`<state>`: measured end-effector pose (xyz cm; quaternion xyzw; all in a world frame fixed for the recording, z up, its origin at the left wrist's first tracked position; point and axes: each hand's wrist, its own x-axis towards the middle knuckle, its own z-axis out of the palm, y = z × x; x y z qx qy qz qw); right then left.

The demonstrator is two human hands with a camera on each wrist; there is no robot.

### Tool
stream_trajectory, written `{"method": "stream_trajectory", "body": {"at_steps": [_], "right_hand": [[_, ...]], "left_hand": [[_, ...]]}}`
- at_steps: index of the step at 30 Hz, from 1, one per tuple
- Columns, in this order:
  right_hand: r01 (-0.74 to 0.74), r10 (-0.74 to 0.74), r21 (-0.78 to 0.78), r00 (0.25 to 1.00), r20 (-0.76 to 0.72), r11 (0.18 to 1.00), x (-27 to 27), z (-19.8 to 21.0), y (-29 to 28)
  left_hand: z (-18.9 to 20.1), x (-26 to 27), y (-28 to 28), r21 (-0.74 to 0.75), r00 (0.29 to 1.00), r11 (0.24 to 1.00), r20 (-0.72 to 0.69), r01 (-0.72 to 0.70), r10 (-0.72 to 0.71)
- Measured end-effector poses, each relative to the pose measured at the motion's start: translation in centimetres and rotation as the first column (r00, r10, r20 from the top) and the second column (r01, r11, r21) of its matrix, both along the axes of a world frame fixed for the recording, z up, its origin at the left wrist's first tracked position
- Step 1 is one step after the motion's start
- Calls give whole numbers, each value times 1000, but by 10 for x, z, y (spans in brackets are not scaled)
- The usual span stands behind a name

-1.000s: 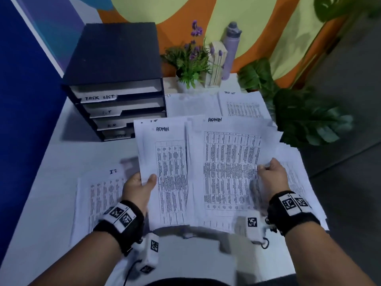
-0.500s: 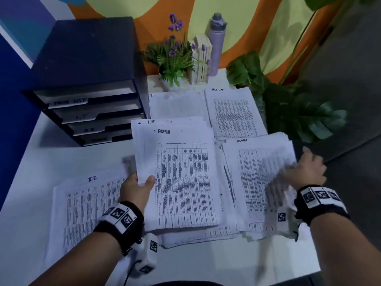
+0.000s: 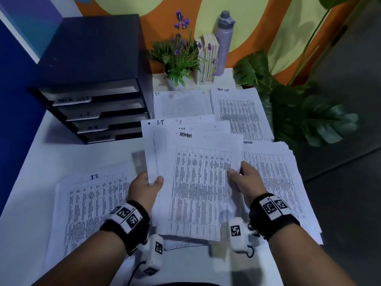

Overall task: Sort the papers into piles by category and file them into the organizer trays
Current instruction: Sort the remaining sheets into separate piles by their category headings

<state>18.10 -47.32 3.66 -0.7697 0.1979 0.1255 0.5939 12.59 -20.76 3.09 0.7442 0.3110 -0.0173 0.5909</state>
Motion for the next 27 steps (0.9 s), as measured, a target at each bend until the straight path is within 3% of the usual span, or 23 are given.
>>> {"method": "stream_trajectory", "body": {"at_steps": [8,11,14,18,24,25,27], "right_hand": [[128,-127,-29,992,22,991,3,2,-33],[132,-123,-159,990,66,978,5,3,-53],[157,-99,-462,984,148,873,9,8,-83],[196,-131,-688,981,146,699,9,21,-123],[116,-75,-827,993,89,551,16,25,-121],[112,-7,-819,991,131,562,17,26,-109],[16,134,-642,974,185,766,19,30,-75]], "left_hand": [[0,0,-5,-40,1000,999,8,-18,18],[-2,2,-3,-21,1000,1000,8,-19,19],[-2,5,-1,2,1000,1000,-14,-8,8],[-5,7,2,31,999,1000,-37,0,1],[-5,14,-1,53,1000,999,-29,-4,5],[-4,16,-3,44,1000,999,-24,-2,3],[1,24,-6,19,1000,1000,-6,0,0]]}}
